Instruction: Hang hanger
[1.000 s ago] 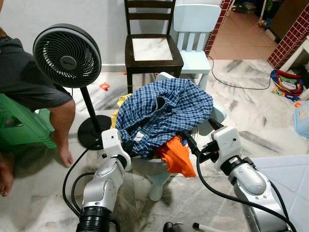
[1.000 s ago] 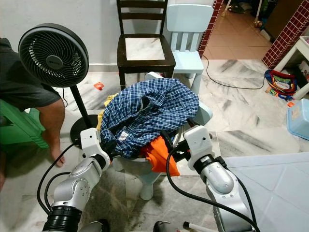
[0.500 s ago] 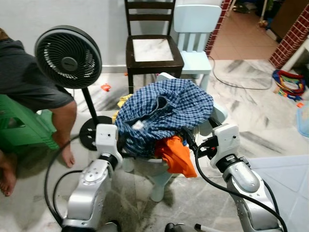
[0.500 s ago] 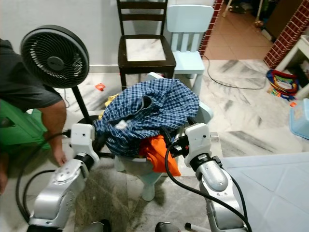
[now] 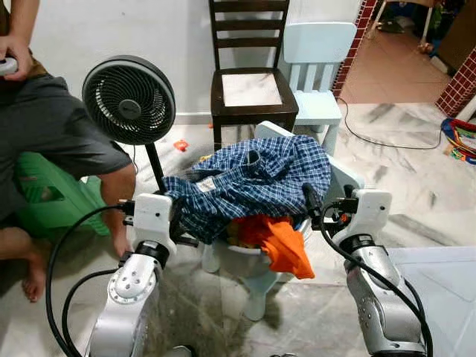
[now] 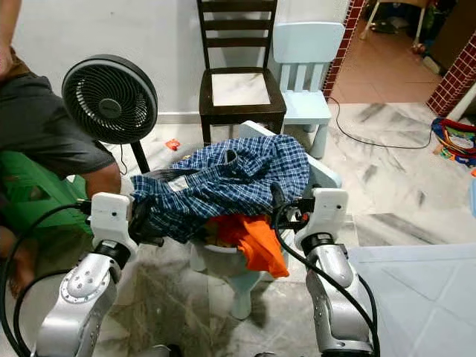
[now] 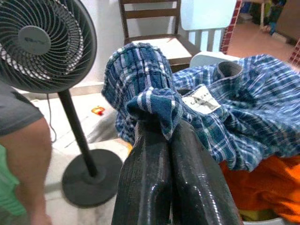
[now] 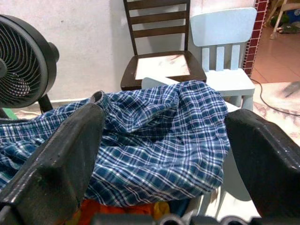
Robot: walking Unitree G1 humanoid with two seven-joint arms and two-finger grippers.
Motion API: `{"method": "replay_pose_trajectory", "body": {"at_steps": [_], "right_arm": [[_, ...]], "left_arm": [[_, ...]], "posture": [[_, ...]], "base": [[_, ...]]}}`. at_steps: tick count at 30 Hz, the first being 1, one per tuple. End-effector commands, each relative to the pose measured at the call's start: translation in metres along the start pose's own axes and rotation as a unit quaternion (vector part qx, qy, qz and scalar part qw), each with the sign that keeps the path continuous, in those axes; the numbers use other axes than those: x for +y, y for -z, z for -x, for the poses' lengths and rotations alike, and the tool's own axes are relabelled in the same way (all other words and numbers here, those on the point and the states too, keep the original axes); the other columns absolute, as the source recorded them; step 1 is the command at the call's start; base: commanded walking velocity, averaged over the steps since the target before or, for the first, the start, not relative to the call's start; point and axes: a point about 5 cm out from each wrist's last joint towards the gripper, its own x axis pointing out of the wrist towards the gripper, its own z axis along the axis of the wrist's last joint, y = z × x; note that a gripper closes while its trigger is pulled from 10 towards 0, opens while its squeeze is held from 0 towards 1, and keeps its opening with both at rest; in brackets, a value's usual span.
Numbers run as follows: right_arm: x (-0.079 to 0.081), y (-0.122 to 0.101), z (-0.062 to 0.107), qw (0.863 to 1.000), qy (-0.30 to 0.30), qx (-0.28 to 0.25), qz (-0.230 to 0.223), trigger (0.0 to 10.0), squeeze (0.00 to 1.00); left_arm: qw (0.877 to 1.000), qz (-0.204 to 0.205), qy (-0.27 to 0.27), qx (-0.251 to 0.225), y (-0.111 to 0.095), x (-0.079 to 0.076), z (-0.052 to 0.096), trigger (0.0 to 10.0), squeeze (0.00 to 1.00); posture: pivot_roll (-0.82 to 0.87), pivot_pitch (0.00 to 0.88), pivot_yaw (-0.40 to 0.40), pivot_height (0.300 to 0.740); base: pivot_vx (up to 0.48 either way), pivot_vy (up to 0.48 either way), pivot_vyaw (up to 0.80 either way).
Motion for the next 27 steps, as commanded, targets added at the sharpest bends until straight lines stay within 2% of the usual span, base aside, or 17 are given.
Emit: {"method": "replay_pose_trajectory", "body": {"at_steps": [1, 6, 16, 27], "right_arm": [[-0.003, 0.000, 0.000, 1.000, 0.009, -0.002, -0.004, 10.0, 0.00], [-0.003, 0.000, -0.002, 1.000, 0.009, 0.000, -0.010, 10.0, 0.00], [-0.002, -0.001, -0.004, 1.000, 0.004, 0.000, -0.006, 10.0, 0.00], [-0.001, 0.001, -0.001, 1.000, 0.002, 0.007, -0.001, 10.0, 0.00]], "left_arm": [[1.000, 0.000, 0.005, -0.001, -0.002, -0.001, -0.001, 10.0, 0.00], [1.000, 0.018, -0.004, 0.008, 0.002, 0.000, -0.003, 10.0, 0.00], [0.998, 0.048, 0.032, -0.005, -0.002, -0.012, -0.004, 10.0, 0.00], [0.997, 0.074, 0.018, 0.007, 0.001, -0.012, -0.002, 10.0, 0.00]], "posture": [[0.03, 0.047, -0.006, 0.740], [0.03, 0.043, -0.011, 0.740], [0.02, 0.059, -0.020, 0.740], [0.01, 0.083, -0.025, 0.740]], "base": [[0.000, 0.000, 0.00], [0.000, 0.000, 0.00], [0.000, 0.000, 0.00], [0.000, -0.073, 0.00]]}}
